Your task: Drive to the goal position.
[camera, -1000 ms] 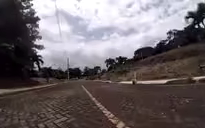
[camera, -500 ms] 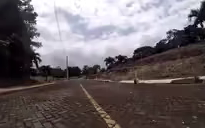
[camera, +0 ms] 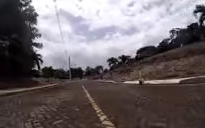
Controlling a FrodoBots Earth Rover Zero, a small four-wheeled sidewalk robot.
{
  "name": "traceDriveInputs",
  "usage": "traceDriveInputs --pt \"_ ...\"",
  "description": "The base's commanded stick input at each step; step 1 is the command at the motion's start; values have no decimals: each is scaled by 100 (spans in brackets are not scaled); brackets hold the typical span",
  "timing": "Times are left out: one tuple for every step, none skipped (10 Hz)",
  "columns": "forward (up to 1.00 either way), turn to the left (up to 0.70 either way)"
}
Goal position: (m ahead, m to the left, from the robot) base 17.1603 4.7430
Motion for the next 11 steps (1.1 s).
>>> traceDriveInputs --pt "70 19" --pt "70 0" --pt "70 0" --pt "70 0" --pt "70 0" --pt "70 0" --pt "70 0" --pt "70 2" --pt "70 27" --pt "70 27" --pt "70 27"
